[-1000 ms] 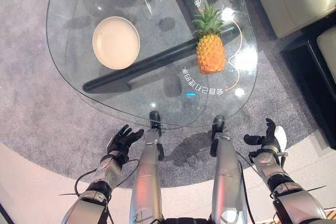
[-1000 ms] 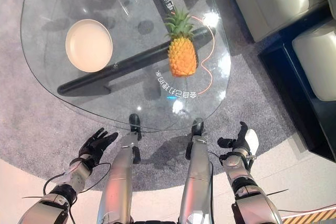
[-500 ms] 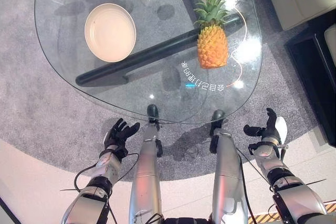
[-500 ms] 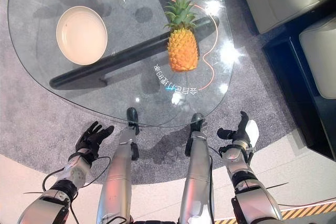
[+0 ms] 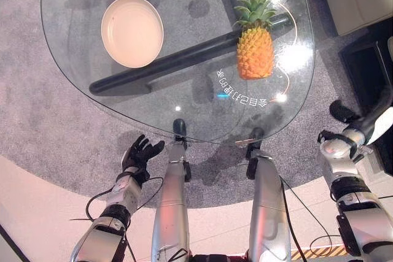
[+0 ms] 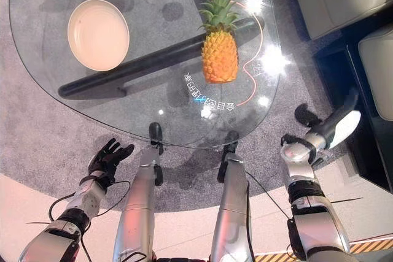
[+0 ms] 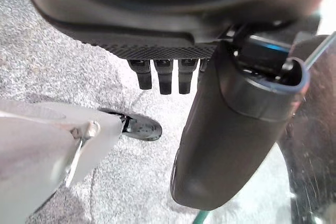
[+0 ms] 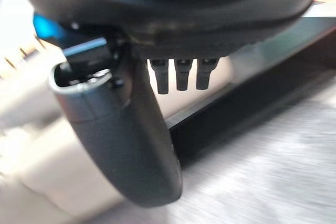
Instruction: Pick up the fruit to the plate
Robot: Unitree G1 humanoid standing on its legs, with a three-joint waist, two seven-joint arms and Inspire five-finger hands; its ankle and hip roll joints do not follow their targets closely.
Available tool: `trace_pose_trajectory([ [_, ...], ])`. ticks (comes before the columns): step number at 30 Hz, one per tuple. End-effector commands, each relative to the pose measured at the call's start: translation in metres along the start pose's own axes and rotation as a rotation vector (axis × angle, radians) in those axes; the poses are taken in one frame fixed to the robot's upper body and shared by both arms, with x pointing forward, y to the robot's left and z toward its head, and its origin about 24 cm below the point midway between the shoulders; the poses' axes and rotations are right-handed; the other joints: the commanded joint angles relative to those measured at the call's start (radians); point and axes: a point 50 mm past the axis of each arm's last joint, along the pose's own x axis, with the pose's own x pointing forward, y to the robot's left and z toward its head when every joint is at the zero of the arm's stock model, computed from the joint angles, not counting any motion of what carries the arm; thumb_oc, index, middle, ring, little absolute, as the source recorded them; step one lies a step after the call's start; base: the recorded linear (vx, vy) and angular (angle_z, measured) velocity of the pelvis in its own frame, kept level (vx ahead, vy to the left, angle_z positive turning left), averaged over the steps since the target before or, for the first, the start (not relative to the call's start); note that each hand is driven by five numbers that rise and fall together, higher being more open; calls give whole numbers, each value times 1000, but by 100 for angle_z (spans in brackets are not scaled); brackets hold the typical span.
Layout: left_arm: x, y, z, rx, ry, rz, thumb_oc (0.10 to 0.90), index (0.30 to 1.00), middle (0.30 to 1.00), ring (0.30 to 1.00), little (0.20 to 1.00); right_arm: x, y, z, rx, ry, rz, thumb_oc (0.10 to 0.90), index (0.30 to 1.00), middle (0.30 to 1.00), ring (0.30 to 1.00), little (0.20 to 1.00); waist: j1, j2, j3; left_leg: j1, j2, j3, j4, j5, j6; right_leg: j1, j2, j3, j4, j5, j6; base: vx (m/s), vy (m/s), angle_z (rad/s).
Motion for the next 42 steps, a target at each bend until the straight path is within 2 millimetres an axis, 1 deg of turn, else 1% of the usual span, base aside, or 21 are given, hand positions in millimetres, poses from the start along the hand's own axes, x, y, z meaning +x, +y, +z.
trace_pose_trajectory([
  [1,-10,33,-2,48,-12,86,800,900,900,900,900,17,-22,54,141,-262,-181,800,900,900,900,900,-10,-20,-11,-11,-41,-1,120,-119,20,20,13,-28,-133,108,18,1,61,2],
  [3,-10,31,-4,38,-12,85,800,900,900,900,900,9,-16,76,193,-363,-155,800,900,900,900,900,-15,-16,-11,-10,-44,1,113,-116,22,17,13,-25,-135,108,20,6,70,2],
  [5,-10,31,-5,31,-11,85,800,900,900,900,900,-1,-11,95,232,-456,-117,800,900,900,900,900,-19,-14,-11,-5,-46,4,104,-113,23,19,12,-22,-139,107,21,5,60,1],
  [7,-12,31,-9,20,-9,86,800,900,900,900,900,-20,-4,117,283,-563,-27,800,900,900,900,900,-25,-13,-11,3,-48,8,91,-108,23,22,10,-20,-151,108,21,5,60,0],
  [8,-12,31,-9,20,-8,87,800,900,900,900,900,-21,-4,118,289,-565,-22,800,900,900,900,900,-25,-14,-11,4,-49,9,90,-108,23,23,10,-20,-151,108,21,2,54,0],
  [10,-13,29,-12,13,-7,80,800,900,900,900,900,-36,3,130,329,-629,73,800,900,900,900,900,-27,-10,-11,7,-51,13,85,-104,24,25,9,-18,-155,107,21,-1,46,0],
  [13,-14,26,-17,10,-1,74,800,900,900,900,900,-51,11,139,341,-681,177,800,900,900,900,900,-28,-8,-11,16,-54,16,77,-100,23,34,5,-18,-163,107,18,6,41,1],
  [14,-14,26,-17,8,0,73,800,900,900,900,900,-53,12,141,343,-690,190,800,900,900,900,900,-27,-7,-11,17,-54,17,77,-99,23,35,4,-19,-164,107,18,10,49,0],
  [15,-15,24,-20,6,3,69,800,900,900,900,900,-61,15,146,344,-716,232,800,900,900,900,900,-27,-4,-11,21,-56,20,72,-97,23,38,2,-19,-169,107,17,7,41,-1],
  [22,-16,21,-27,1,21,65,800,900,900,900,900,-87,28,154,380,-729,419,800,900,900,900,900,-24,3,-11,42,-62,32,51,-88,20,60,-1,-24,-186,107,12,1,6,0],
  [27,-17,16,-31,2,32,54,800,900,900,900,900,-99,35,157,367,-734,493,800,900,900,900,900,-21,7,-11,53,-63,40,40,-83,20,70,-5,-28,-194,107,9,3,9,-2],
  [30,-17,13,-33,2,38,46,800,900,900,900,900,-106,40,160,361,-733,540,800,900,900,900,900,-18,11,-11,60,-64,45,28,-79,20,75,-7,-32,-200,108,7,3,6,-1],
  [34,-17,11,-36,2,46,40,800,900,900,900,900,-110,42,164,355,-731,560,800,900,900,900,900,-15,13,-11,67,-65,50,21,-75,19,81,-8,-37,-202,108,5,0,0,0],
  [37,-18,10,-39,4,54,38,800,900,900,900,900,-113,45,165,375,-693,603,800,900,900,900,900,-14,16,-11,70,-64,54,18,-72,18,82,-9,-39,-200,106,4,0,0,0],
  [42,-17,8,-39,3,62,33,800,900,900,900,900,-120,49,163,344,-678,646,800,900,900,900,900,-14,19,-11,74,-63,59,15,-68,19,81,-10,-38,-197,107,2,0,0,0],
])
